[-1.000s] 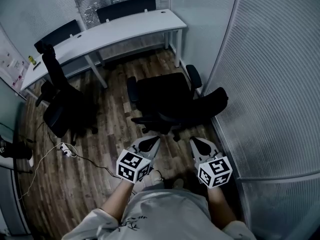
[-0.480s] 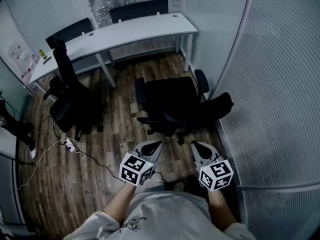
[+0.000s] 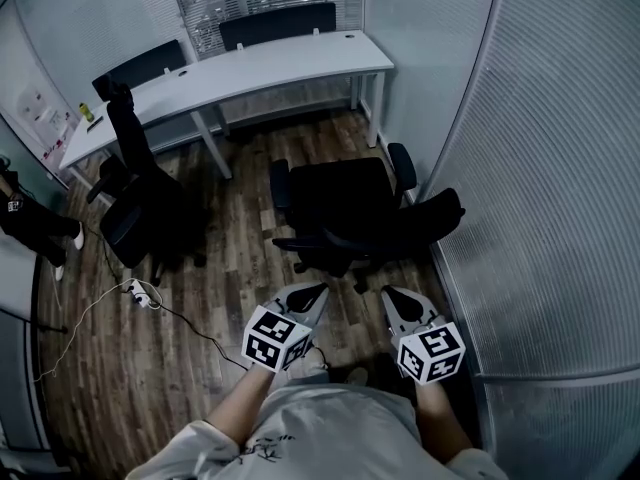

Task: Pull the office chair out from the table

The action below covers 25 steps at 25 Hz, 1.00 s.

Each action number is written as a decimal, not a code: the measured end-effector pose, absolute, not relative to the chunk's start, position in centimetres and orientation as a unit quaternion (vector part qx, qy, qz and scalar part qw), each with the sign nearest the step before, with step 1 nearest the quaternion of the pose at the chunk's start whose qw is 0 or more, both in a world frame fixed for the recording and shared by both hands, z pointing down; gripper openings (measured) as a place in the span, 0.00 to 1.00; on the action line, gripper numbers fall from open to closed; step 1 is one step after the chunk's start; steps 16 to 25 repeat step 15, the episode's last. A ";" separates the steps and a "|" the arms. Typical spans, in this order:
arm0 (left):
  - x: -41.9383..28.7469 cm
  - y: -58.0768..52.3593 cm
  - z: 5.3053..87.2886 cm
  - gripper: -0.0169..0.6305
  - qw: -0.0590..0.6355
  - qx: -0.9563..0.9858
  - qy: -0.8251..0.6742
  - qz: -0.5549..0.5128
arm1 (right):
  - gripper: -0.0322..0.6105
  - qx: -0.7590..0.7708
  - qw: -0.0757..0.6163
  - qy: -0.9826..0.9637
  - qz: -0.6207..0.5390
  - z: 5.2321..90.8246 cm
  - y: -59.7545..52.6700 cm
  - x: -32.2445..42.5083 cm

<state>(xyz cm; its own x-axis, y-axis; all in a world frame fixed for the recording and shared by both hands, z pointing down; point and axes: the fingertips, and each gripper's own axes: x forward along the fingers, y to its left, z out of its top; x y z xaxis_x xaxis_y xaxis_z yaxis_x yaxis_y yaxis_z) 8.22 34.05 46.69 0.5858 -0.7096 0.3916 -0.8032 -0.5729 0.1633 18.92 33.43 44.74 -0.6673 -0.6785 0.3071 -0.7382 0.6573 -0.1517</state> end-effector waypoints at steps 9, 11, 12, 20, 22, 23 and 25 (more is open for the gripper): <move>8.1 34.0 46.6 0.04 0.164 0.877 -0.429 0.142 | 0.06 0.392 0.114 -0.903 0.133 44.7 33.2 19.0; 8.1 34.0 46.6 0.04 0.163 0.877 -0.429 0.143 | 0.06 0.391 0.114 -0.903 0.132 44.8 33.2 18.9; 8.0 34.0 46.6 0.04 0.162 0.877 -0.429 0.144 | 0.06 0.391 0.115 -0.904 0.132 44.8 33.2 18.9; 8.0 34.1 46.6 0.04 0.162 0.877 -0.428 0.146 | 0.06 0.389 0.118 -0.904 0.132 44.9 33.3 18.9; 8.0 34.1 46.6 0.04 0.162 0.877 -0.428 0.146 | 0.06 0.389 0.118 -0.904 0.132 44.9 33.3 18.9; 8.0 34.1 46.6 0.04 0.162 0.877 -0.428 0.146 | 0.06 0.389 0.118 -0.904 0.132 44.9 33.3 18.9; 8.0 34.1 46.6 0.04 0.162 0.877 -0.428 0.146 | 0.06 0.389 0.118 -0.904 0.132 44.9 33.3 18.9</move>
